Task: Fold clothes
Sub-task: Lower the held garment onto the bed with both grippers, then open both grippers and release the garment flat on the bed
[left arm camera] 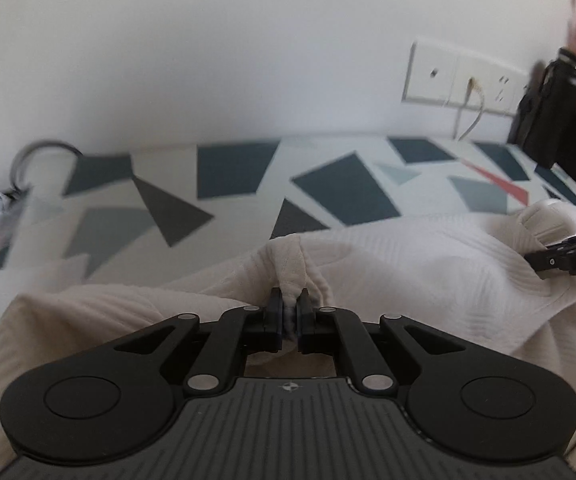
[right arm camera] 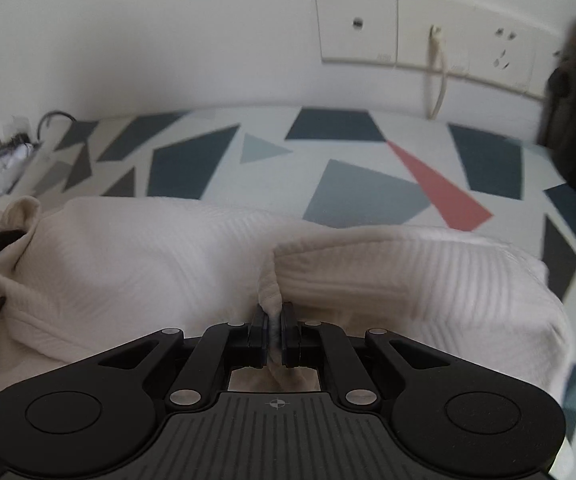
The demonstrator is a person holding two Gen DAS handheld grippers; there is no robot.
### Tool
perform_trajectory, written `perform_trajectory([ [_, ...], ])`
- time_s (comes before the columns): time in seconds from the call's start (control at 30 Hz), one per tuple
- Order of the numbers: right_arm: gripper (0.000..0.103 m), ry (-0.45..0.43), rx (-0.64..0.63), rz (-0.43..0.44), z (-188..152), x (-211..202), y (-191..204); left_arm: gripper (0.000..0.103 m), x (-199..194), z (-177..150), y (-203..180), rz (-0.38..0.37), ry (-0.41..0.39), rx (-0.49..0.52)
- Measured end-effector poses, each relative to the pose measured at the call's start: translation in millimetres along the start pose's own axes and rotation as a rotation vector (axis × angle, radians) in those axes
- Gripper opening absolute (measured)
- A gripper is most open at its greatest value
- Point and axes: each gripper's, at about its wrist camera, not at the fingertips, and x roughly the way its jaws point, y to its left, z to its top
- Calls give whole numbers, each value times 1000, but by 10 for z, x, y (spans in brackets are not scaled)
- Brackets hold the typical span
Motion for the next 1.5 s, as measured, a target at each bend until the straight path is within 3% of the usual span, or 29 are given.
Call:
perform_trajectory([
  [0.1, 6, -4, -8, 21, 50, 102, -42, 6, 207, 80, 69, 1, 39, 12],
  [0.23, 5, -43, -3, -2, 173, 85, -127, 6, 257, 248, 169, 24, 16, 36],
  [0.47, 5, -338, 166, -142, 642, -140, -522, 6, 191, 895, 702, 230, -182, -137],
  [0.53, 5, -393, 223, -153, 773, -207, -605, 6, 188, 1016, 775, 268, -207, -150],
  [0.67, 5, -328, 190, -157, 860, -37, -606, 6, 345, 1024, 745, 270, -159, -71],
  [0.8, 7, -232, 159, -150, 785, 238, -579, 7, 499, 901, 628, 227, -85, -26],
  [0.87, 20, -206, 164, -148, 750, 340, -565, 11, 572, 840, 571, 204, -48, -7],
  [0.93, 54, -208, 176, -142, 717, 322, -573, 28, 644, 778, 514, 181, -11, 12],
  [1.03, 75, -233, 183, -144, 673, 180, -528, 53, 500, 734, 501, 134, -15, -3],
  [1.2, 89, -277, 236, -134, 493, -329, -537, 64, -61, 497, 606, 89, -43, -47],
  [1.5, 90, -189, 347, -182, -491, -1013, -556, 66, -1073, 39, 796, 21, -95, -127],
])
